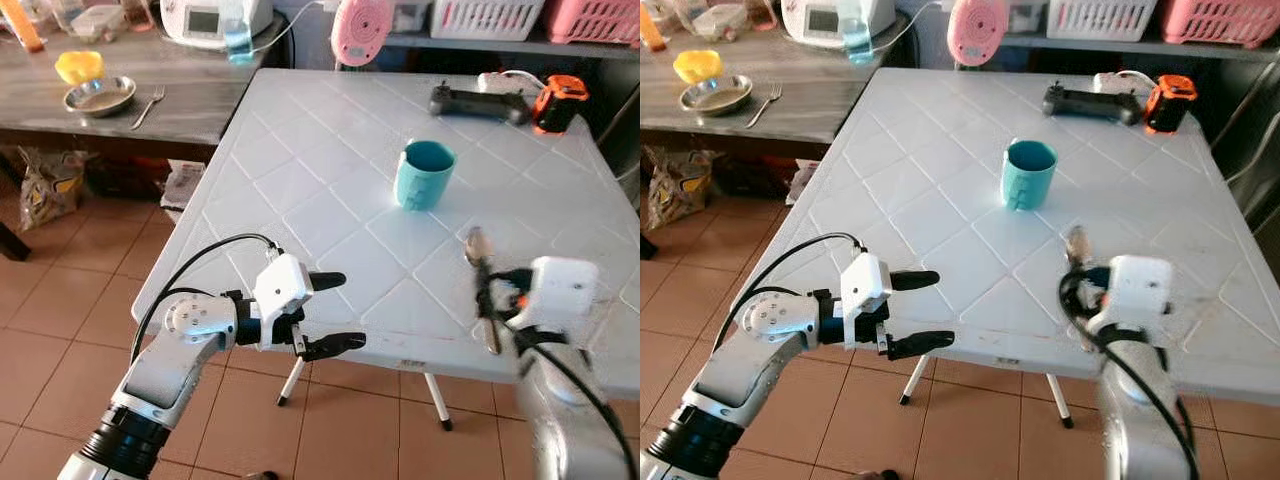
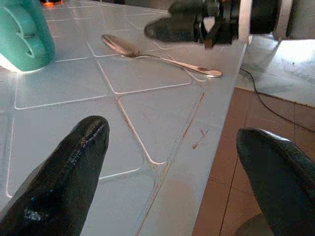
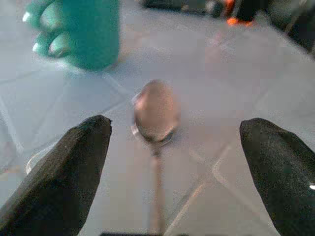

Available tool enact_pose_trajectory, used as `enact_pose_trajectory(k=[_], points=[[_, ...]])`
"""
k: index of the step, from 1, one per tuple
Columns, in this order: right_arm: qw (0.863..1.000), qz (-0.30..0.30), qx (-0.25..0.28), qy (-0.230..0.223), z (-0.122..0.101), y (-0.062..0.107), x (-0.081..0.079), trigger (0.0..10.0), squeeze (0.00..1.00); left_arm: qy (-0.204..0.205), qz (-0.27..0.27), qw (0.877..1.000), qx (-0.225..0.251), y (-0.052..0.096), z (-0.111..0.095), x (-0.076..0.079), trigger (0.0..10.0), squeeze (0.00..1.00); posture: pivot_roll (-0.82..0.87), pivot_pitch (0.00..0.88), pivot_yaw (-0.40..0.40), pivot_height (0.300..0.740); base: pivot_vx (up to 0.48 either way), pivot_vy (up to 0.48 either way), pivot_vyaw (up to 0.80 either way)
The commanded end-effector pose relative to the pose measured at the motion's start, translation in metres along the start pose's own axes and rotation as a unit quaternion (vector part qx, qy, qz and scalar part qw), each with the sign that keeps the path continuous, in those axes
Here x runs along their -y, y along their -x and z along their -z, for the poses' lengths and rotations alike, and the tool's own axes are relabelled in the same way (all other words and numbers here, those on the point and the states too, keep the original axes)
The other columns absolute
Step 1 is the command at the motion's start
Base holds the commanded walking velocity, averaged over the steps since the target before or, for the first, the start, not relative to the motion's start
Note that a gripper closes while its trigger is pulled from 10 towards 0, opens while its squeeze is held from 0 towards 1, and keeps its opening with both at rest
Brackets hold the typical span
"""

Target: Setting the table

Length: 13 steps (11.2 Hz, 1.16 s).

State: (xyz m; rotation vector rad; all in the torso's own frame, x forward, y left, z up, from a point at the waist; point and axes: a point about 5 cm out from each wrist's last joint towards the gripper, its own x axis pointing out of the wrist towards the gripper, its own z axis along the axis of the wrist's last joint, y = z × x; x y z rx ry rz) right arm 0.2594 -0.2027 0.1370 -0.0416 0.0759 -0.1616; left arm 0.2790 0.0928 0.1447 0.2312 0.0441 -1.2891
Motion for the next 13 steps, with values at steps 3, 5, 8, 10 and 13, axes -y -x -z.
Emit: enact_pose_trajectory(k=[3, 5, 8, 10, 13], points=[[0.998, -0.015, -0.041, -0.035, 0.016, 0.000, 0.001, 10.0, 0.00, 0.022, -0.009, 1.000, 0.014, -0.003, -0.002, 0.003, 10.0, 0.00, 0.07, 0.150, 0.000, 0.740, 0.000, 0.000, 0.00], [0.998, 0.007, -0.048, -0.033, 0.018, -0.002, 0.008, 10.0, 0.00, 0.020, -0.009, 1.000, 0.015, -0.004, -0.003, 0.004, 10.0, 0.00, 0.08, 0.151, -0.001, 0.740, 0.000, 0.000, 0.00], [0.997, 0.017, -0.069, -0.019, 0.025, -0.007, 0.011, 10.0, 0.00, 0.032, -0.019, 0.999, 0.023, -0.007, -0.006, 0.004, 10.0, 0.00, 0.08, 0.147, 0.001, 0.740, 0.000, 0.000, 0.00], [0.997, 0.010, -0.061, -0.051, 0.023, -0.008, 0.005, 10.0, 0.00, 0.032, -0.020, 0.999, 0.022, -0.006, -0.006, 0.003, 10.0, 0.00, 0.08, 0.151, 0.004, 0.740, 0.000, 0.000, 0.00], [0.996, -0.025, -0.061, -0.058, 0.025, -0.008, -0.004, 10.0, 0.00, 0.030, -0.024, 0.999, 0.019, -0.006, -0.007, 0.003, 10.0, 0.00, 0.09, 0.156, 0.013, 0.740, 0.000, 0.000, 0.00]])
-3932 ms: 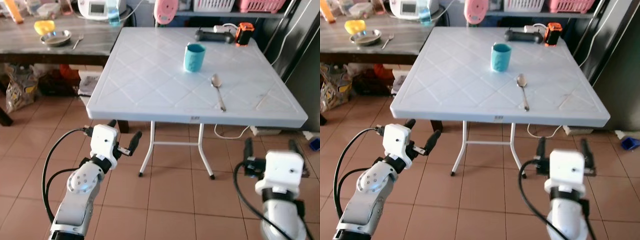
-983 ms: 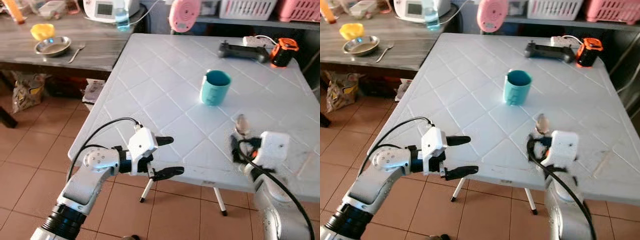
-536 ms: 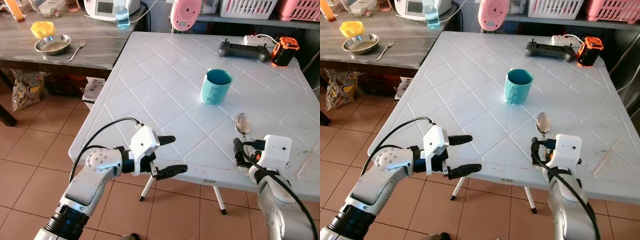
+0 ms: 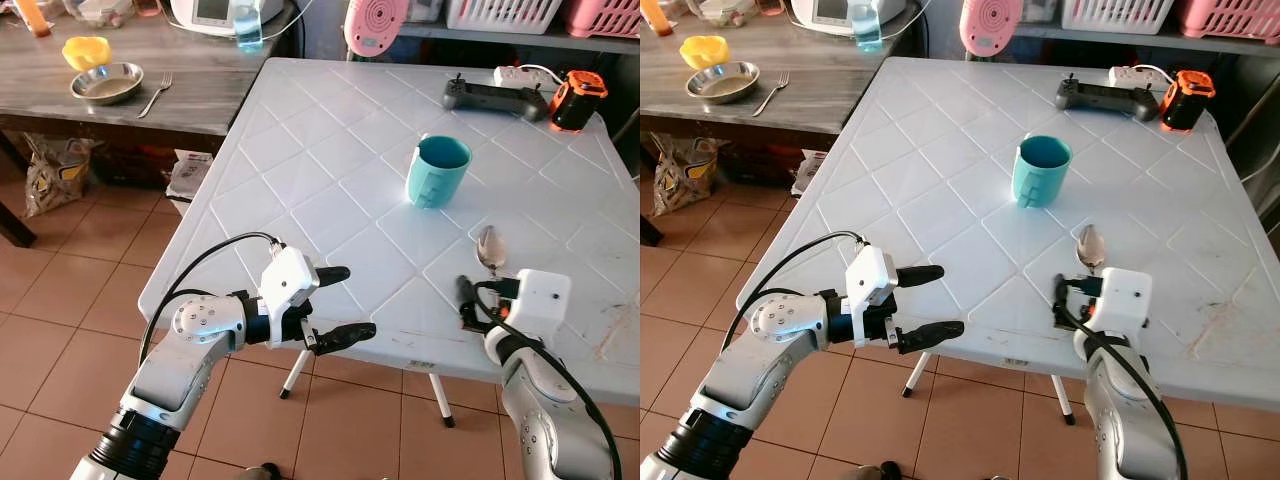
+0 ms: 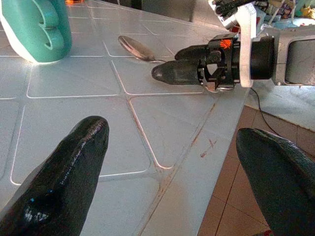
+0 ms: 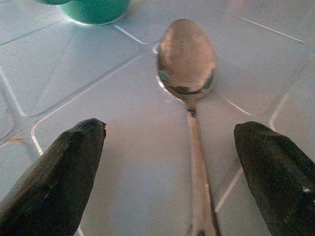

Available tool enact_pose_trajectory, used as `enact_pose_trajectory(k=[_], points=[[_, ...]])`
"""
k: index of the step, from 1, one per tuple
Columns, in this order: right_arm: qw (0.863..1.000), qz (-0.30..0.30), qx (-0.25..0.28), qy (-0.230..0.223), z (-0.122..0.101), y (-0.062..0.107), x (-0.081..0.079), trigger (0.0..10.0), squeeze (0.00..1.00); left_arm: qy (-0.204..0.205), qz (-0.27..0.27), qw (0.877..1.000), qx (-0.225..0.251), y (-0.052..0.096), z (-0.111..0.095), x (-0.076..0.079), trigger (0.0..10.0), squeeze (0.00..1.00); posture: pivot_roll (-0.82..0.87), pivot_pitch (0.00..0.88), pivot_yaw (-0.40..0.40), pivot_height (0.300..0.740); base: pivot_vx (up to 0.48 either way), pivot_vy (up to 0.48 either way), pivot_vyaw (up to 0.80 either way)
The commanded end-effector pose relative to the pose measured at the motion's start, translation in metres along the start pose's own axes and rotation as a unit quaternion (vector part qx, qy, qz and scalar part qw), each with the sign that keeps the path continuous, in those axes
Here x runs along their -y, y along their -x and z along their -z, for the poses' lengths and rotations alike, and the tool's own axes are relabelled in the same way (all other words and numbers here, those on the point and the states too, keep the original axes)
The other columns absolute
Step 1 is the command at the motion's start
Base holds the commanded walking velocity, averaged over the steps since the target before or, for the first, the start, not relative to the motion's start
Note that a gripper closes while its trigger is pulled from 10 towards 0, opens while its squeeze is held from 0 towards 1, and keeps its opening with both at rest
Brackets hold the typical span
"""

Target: Setting the table

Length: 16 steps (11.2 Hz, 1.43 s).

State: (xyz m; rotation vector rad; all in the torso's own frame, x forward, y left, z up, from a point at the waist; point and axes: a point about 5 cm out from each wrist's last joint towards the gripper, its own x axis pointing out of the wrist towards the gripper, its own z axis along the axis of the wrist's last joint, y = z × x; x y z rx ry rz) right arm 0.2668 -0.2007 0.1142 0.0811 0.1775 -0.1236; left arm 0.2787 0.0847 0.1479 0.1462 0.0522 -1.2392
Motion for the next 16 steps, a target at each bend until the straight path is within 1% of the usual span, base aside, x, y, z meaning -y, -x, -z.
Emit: enact_pose_trajectory(k=[1, 2, 3, 4, 5, 7, 9, 12, 13, 14, 15, 16], points=[[1.000, 0.004, -0.018, -0.002, 0.007, 0.000, 0.003, 10.0, 0.00, -0.005, 0.000, 1.000, 0.000, 0.001, -0.003, 0.001, 10.0, 0.00, 0.09, 0.156, 0.015, 0.740, 0.000, 0.000, 0.00], [1.000, 0.004, -0.019, -0.006, 0.007, 0.000, 0.003, 9.0, 0.00, -0.005, 0.000, 1.000, 0.000, 0.001, -0.003, 0.001, 10.0, 0.00, 0.10, 0.158, 0.016, 0.740, 0.000, 0.000, 0.00], [0.999, 0.014, -0.031, 0.001, 0.010, 0.000, 0.006, 0.3, 0.00, -0.006, -0.003, 1.000, 0.002, 0.000, -0.004, 0.000, 10.0, 0.00, 0.09, 0.157, 0.018, 0.740, 0.000, 0.000, 0.00], [0.999, 0.019, -0.033, -0.001, 0.011, -0.001, 0.007, 2.9, 0.00, -0.006, -0.004, 1.000, 0.003, 0.000, -0.004, -0.001, 10.0, 0.00, 0.10, 0.155, 0.019, 0.740, 0.000, 0.000, 0.00], [0.999, 0.027, -0.039, 0.005, 0.011, -0.001, 0.009, 10.0, 0.00, -0.005, -0.004, 1.000, 0.003, -0.001, -0.005, -0.001, 10.0, 0.00, 0.09, 0.154, 0.022, 0.740, 0.000, 0.000, 0.00], [0.998, 0.037, -0.049, 0.007, 0.015, -0.003, 0.014, 10.0, 0.00, -0.005, 0.004, 1.000, 0.001, -0.002, -0.004, 0.003, 10.0, 0.00, 0.09, 0.154, 0.027, 0.740, 0.000, 0.000, 0.00], [0.997, 0.054, -0.051, 0.011, 0.012, -0.005, 0.019, 10.0, 0.00, -0.010, 0.002, 1.000, 0.005, -0.004, -0.007, 0.000, 10.0, 0.00, 0.09, 0.155, 0.032, 0.740, 0.000, 0.000, 0.00], [0.997, 0.062, -0.051, 0.007, 0.010, -0.003, 0.017, 10.0, 0.00, -0.007, 0.006, 1.000, 0.001, -0.003, -0.006, 0.002, 10.0, 0.00, 0.10, 0.159, 0.035, 0.740, 0.000, 0.000, 0.00], [0.996, 0.067, -0.056, 0.004, 0.012, -0.002, 0.016, 0.0, 0.00, -0.007, 0.008, 1.000, 0.001, -0.003, -0.006, 0.003, 10.0, 0.00, 0.10, 0.158, 0.036, 0.740, 0.000, 0.000, 0.00], [0.995, 0.073, -0.064, 0.009, 0.012, -0.001, 0.017, 0.0, 0.00, -0.006, 0.008, 1.000, 0.000, -0.004, -0.006, 0.003, 10.0, 0.00, 0.10, 0.157, 0.037, 0.740, 0.000, 0.000, 0.00], [0.994, 0.080, -0.070, 0.019, 0.011, 0.001, 0.019, 8.1, 0.00, -0.004, 0.010, 1.000, -0.002, -0.004, -0.006, 0.003, 10.0, 0.00, 0.10, 0.157, 0.036, 0.740, 0.000, 0.000, 0.00], [0.994, 0.076, -0.068, 0.023, 0.009, 0.003, 0.018, 8.9, 0.00, -0.003, 0.010, 1.000, -0.002, -0.004, -0.005, 0.003, 10.0, 0.00, 0.10, 0.157, 0.036, 0.740, 0.000, 0.000, 0.00]])
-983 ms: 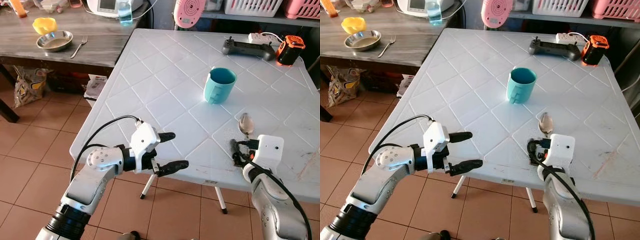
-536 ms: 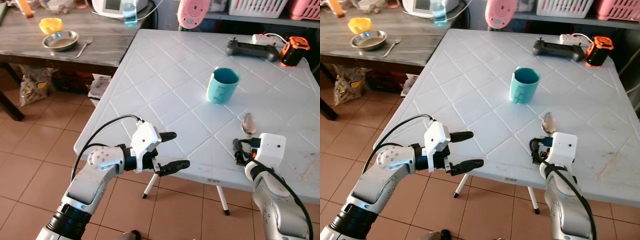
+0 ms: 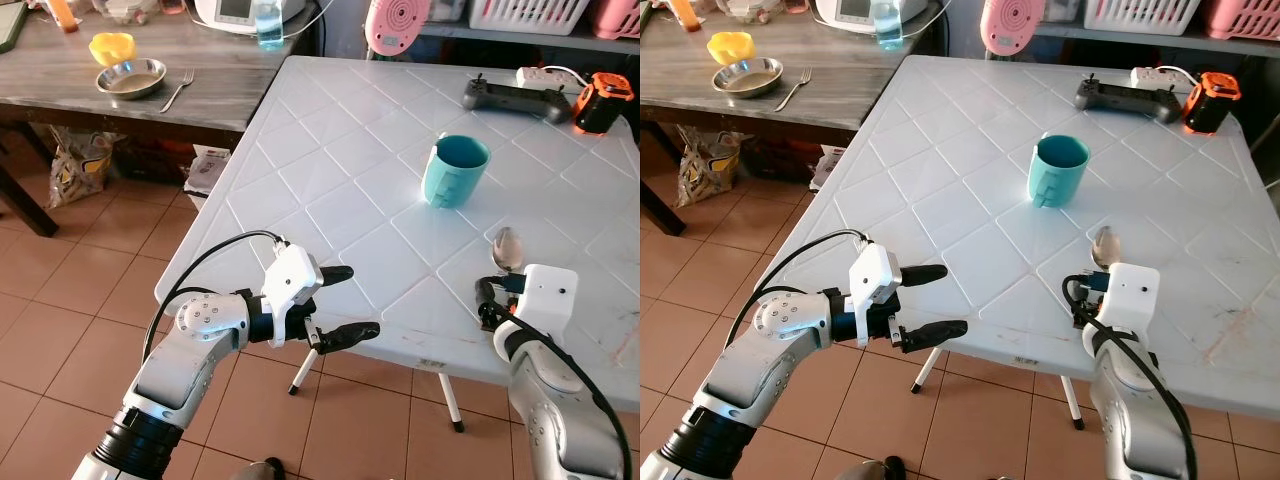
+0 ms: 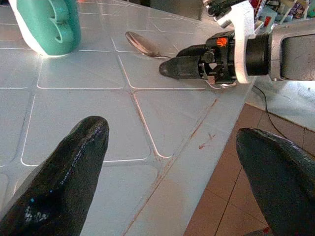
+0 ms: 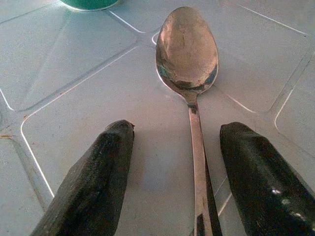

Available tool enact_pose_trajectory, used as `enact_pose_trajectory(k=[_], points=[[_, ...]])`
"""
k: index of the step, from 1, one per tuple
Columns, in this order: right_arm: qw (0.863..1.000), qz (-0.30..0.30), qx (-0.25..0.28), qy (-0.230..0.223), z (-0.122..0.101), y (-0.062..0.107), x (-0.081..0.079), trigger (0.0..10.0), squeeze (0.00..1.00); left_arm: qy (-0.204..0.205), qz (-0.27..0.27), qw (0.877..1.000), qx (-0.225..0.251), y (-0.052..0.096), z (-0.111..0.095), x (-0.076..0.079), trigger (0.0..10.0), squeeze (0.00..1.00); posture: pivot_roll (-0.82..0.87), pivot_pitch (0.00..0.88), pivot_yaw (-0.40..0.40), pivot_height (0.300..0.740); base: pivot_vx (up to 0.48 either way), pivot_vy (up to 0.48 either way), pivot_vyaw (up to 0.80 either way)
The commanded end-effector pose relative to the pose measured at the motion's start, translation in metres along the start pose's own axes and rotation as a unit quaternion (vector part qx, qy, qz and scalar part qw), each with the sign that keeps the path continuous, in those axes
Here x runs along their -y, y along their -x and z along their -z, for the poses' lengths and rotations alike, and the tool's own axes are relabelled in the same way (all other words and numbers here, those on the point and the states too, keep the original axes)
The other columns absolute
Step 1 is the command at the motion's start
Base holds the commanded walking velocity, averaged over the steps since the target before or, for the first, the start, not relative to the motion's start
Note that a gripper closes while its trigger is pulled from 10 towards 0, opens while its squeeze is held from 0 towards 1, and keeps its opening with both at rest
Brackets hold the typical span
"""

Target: Setting the table

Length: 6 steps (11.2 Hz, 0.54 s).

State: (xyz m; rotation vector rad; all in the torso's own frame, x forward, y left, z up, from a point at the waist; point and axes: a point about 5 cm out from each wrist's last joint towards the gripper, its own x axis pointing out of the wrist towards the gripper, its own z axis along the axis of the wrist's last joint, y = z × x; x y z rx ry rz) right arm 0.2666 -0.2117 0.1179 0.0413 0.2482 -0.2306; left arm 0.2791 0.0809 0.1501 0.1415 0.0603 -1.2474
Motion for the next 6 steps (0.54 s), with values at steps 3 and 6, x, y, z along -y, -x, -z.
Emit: enact_pose_trajectory(k=[3, 6], points=[[0.998, 0.032, -0.051, 0.005, 0.021, 0.012, 0.014, 10.0, 0.00, -0.005, 0.007, 1.000, -0.001, -0.001, -0.002, 0.003, 10.0, 0.00, 0.10, 0.160, 0.037, 0.740, 0.000, 0.000, 0.00], [0.998, 0.039, -0.054, 0.002, 0.025, 0.018, 0.015, 10.0, 0.80, -0.006, 0.010, 1.000, -0.002, -0.002, -0.002, 0.003, 10.0, 0.00, 0.09, 0.159, 0.044, 0.740, 0.000, 0.000, 0.00]])
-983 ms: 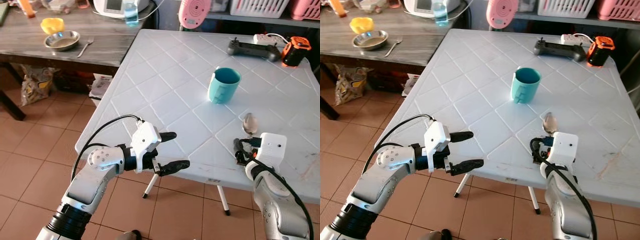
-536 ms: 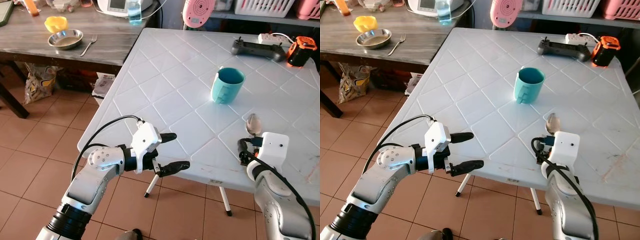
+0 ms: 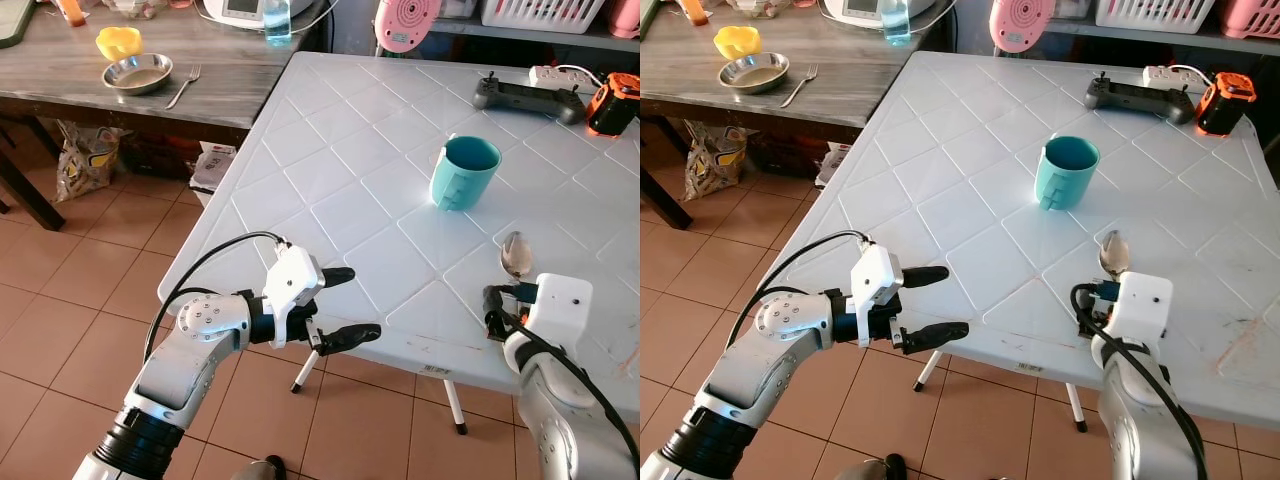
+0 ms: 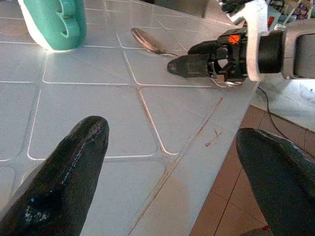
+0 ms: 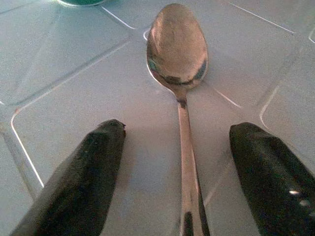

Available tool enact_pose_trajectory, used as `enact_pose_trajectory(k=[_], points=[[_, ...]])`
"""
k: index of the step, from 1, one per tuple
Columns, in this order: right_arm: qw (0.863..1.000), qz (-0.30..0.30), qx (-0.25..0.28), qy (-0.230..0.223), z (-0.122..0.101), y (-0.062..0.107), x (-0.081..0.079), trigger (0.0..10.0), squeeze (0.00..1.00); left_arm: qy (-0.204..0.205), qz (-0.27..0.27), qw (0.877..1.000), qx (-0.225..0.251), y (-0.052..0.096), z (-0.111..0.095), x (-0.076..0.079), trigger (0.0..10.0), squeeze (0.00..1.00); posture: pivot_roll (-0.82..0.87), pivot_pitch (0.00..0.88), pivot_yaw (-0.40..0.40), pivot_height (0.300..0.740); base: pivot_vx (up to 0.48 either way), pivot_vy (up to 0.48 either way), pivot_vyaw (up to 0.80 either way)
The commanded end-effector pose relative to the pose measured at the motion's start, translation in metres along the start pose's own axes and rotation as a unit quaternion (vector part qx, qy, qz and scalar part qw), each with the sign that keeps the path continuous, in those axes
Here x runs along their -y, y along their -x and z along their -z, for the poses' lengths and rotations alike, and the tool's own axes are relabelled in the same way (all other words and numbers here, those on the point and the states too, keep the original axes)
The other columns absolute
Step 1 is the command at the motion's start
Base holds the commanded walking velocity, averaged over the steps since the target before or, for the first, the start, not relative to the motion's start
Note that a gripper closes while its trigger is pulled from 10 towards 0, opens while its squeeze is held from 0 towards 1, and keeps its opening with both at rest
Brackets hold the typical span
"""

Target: Setting the table

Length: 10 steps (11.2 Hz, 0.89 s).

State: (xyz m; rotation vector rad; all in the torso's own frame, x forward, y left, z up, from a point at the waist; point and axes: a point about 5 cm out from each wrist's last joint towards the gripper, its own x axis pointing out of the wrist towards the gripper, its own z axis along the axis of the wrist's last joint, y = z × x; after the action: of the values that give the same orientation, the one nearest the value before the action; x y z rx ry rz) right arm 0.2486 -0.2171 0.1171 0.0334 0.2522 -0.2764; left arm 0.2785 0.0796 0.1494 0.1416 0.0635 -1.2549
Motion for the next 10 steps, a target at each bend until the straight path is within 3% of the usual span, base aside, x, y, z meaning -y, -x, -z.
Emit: enact_pose_trajectory(k=[1, 4, 8, 10], points=[[0.999, 0.015, -0.050, -0.002, 0.020, 0.004, 0.007, 10.0, 0.66, -0.006, 0.007, 1.000, -0.001, -0.001, -0.002, 0.002, 10.0, 0.00, 0.09, 0.160, 0.044, 0.740, 0.000, 0.000, 0.00], [0.999, 0.019, -0.034, 0.008, 0.016, 0.005, 0.009, 10.0, 0.66, -0.005, 0.006, 1.000, 0.000, -0.003, -0.001, 0.001, 10.0, 0.00, 0.09, 0.156, 0.042, 0.740, 0.000, 0.000, 0.00], [0.998, 0.065, -0.022, 0.018, 0.014, 0.004, 0.025, 10.0, 0.65, -0.003, 0.005, 1.000, 0.000, -0.004, -0.001, 0.000, 10.0, 0.00, 0.09, 0.152, 0.042, 0.740, 0.000, 0.000, 0.00], [0.996, 0.077, 0.036, 0.003, -0.004, 0.004, 0.026, 10.0, 0.65, -0.002, 0.006, 1.000, 0.000, -0.004, -0.001, 0.000, 10.0, 0.00, 0.09, 0.152, 0.046, 0.740, 0.000, 0.000, 0.00]])
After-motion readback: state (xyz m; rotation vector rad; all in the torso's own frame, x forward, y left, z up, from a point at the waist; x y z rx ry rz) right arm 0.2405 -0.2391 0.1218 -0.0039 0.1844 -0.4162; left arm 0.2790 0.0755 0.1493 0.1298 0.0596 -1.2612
